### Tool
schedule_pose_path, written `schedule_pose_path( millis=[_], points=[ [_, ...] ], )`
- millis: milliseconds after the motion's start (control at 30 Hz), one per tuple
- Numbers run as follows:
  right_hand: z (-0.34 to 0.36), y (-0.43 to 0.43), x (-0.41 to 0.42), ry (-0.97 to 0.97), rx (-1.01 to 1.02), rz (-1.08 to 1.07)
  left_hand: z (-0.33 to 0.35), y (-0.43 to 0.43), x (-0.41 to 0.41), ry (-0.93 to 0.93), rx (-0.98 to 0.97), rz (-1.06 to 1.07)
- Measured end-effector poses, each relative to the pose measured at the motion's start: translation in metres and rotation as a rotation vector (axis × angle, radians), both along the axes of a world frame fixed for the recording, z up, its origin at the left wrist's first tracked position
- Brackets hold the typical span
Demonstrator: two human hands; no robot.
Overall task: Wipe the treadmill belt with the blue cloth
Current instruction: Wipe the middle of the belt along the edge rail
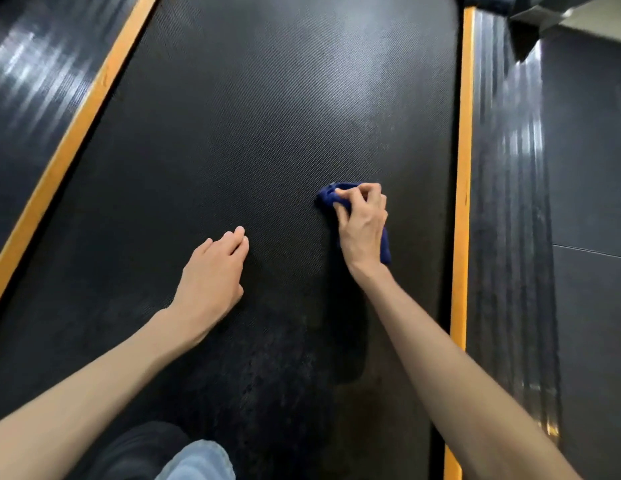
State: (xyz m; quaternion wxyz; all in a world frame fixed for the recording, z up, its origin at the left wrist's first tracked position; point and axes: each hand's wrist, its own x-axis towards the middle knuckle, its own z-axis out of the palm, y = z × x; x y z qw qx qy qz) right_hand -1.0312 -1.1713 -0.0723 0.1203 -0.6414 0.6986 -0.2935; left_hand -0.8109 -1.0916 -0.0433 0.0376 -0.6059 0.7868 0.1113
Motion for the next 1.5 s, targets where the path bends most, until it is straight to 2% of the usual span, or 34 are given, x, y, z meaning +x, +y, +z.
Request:
schedule_pose_path(
  millis=[200,333,400,500,600,667,800,933,1000,1067,1133,1233,1367,1500],
  points=[
    [-0.003,0.132,0.011,0.070,0.037,0.445,0.000,-0.005,-0.002,-0.003,0.005,0.003],
    [-0.006,0.104,-0.012,0.170,-0.089,0.591,0.011,-0.005,-0.005,0.033,0.053,0.064],
    [-0.004,0.053,-0.018,0.225,-0.120,0.435,0.015,-0.005,-0.005,-0.003,0.106,0.064],
    [0.006,-0.014,-0.018,0.195,0.027,0.119,0.018,-0.007,-0.004,-0.039,0.139,0.056],
    [0.007,-0.015,-0.001,0.141,0.054,-0.012,0.016,-0.008,-0.004,-0.023,0.137,0.078],
    [0.004,0.025,0.012,0.126,0.034,0.097,0.015,-0.008,-0.008,-0.011,0.130,0.092],
    [0.004,0.125,0.012,0.145,0.043,0.454,0.018,-0.009,-0.012,-0.035,0.131,0.107],
    [0.000,0.113,-0.010,0.239,-0.090,0.723,0.022,-0.007,-0.013,-0.072,0.173,0.105],
    [-0.004,0.072,-0.017,0.273,-0.100,0.596,0.024,-0.007,-0.012,-0.060,0.179,0.116],
    [-0.003,0.019,-0.025,0.271,-0.062,0.319,0.024,-0.005,-0.012,-0.046,0.181,0.127],
    [0.003,-0.028,-0.032,0.293,0.011,0.134,0.025,-0.004,-0.013,-0.042,0.187,0.128],
    [0.002,-0.051,-0.032,0.237,0.056,0.072,0.025,-0.004,-0.012,-0.051,0.185,0.125],
    [-0.006,0.029,-0.023,0.187,-0.010,0.396,0.018,-0.003,-0.012,-0.060,0.138,0.101],
    [-0.002,0.177,-0.021,0.226,0.115,0.821,0.003,-0.001,-0.009,-0.082,0.088,0.046]
  ],
)
